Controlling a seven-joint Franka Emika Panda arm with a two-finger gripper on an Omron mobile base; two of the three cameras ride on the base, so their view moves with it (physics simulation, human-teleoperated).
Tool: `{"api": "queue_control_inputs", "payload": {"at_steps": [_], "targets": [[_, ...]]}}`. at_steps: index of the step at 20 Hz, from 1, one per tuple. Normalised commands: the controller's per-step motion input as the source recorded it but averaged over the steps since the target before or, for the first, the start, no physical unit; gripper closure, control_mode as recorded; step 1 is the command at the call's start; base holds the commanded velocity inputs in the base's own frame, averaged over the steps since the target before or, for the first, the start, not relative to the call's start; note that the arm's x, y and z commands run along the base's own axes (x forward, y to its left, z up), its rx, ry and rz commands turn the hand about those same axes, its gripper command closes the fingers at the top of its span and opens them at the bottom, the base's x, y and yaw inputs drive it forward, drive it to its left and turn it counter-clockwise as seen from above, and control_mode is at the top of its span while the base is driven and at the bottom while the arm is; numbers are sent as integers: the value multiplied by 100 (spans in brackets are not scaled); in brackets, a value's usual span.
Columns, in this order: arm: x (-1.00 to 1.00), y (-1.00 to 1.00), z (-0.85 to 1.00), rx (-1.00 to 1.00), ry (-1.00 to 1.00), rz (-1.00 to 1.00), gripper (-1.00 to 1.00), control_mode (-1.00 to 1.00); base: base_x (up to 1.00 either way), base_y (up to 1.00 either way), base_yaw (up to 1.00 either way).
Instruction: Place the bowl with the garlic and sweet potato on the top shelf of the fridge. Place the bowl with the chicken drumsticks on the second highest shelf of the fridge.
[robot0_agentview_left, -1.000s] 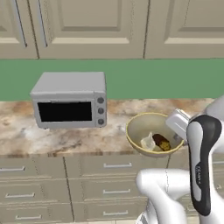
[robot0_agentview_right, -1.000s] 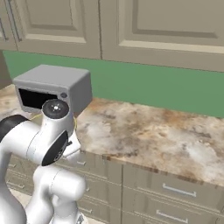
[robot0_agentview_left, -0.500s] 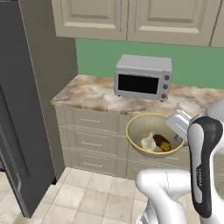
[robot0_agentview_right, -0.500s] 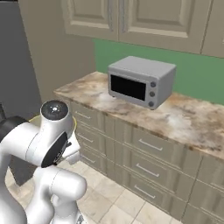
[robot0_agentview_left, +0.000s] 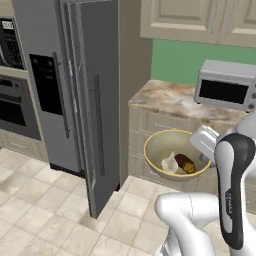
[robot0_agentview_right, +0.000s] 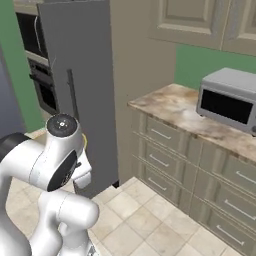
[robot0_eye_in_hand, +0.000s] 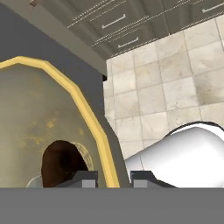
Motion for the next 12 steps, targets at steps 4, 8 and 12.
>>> {"api": "queue_control_inputs", "payload": {"at_steps": [4,8,12], "targets": [[0,0,0,0,0,0,100,100,67,100,14],[0,0,0,0,0,0,100,100,39,100,7],[0,0,0,0,0,0,100,100,-5,100,5]]}}
